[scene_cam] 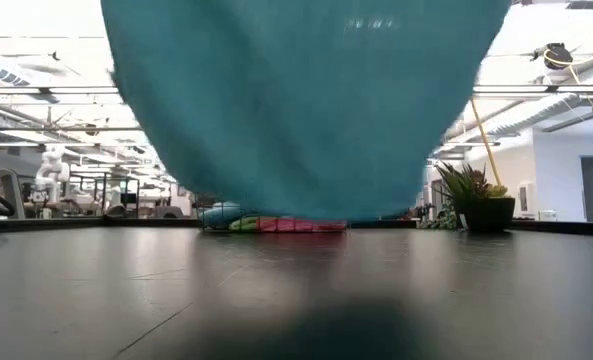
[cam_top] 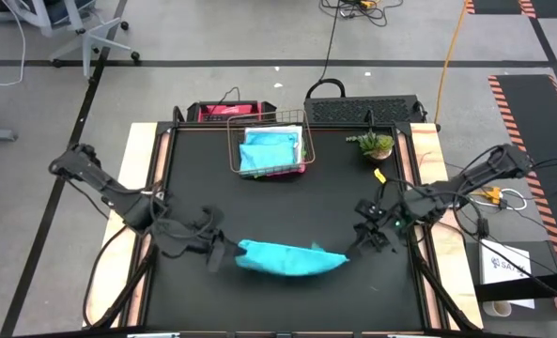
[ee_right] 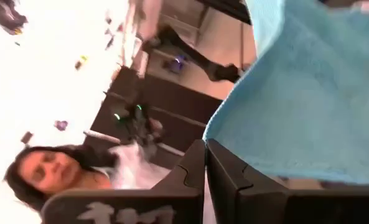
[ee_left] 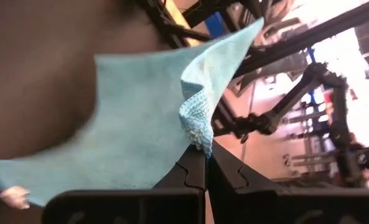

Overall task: Fold microfiber towels
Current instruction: Fold the light blue microfiber cloth in quarters

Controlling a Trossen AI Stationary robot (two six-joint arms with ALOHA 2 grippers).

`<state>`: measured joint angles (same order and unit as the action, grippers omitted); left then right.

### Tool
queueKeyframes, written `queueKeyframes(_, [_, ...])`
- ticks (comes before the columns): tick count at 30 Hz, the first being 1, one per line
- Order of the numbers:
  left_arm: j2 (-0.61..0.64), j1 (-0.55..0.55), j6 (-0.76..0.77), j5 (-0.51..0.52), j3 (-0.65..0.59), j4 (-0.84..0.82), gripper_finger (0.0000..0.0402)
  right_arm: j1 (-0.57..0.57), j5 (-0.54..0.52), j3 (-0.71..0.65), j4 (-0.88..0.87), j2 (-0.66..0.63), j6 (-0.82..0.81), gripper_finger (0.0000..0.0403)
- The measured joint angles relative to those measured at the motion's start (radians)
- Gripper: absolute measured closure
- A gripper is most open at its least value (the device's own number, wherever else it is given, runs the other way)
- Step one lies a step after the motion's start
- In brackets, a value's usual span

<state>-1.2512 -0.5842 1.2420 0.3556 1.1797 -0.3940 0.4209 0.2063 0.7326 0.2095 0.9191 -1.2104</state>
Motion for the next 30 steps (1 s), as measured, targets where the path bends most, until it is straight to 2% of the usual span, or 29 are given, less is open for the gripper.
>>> queueKeyframes(4, [-0.071, -0.020, 0.070, 0.007, 0.051, 0.047, 0.0400, 0.068, -0.071, 0.000, 0.063, 0.028, -0.069, 0.0403])
queueKeyframes(8, [-0.144, -0.021, 0.073, -0.022, 0.076, 0.115, 0.0400, 0.114, -0.076, 0.000, 0.062, 0.071, -0.137, 0.0403])
queueKeyframes(12, [-0.179, -0.012, 0.085, -0.036, 0.077, 0.050, 0.0399, 0.121, -0.075, 0.000, 0.033, 0.096, -0.100, 0.0403])
queueKeyframes(17, [-0.201, 0.034, 0.162, -0.036, 0.076, -0.207, 0.0399, 0.088, -0.088, 0.001, -0.193, 0.089, -0.017, 0.0403])
queueKeyframes(21, [-0.214, 0.083, 0.160, -0.016, 0.074, -0.378, 0.0399, 0.037, -0.169, 0.001, -0.466, 0.090, 0.027, 0.0403])
queueKeyframes(25, [-0.215, 0.146, 0.104, 0.024, 0.064, -0.420, 0.0399, -0.036, -0.252, 0.001, -0.667, 0.090, 0.053, 0.0403])
queueKeyframes(30, [-0.215, 0.213, 0.028, 0.055, 0.060, -0.419, 0.0399, -0.119, -0.288, 0.001, -0.710, 0.089, 0.147, 0.0403])
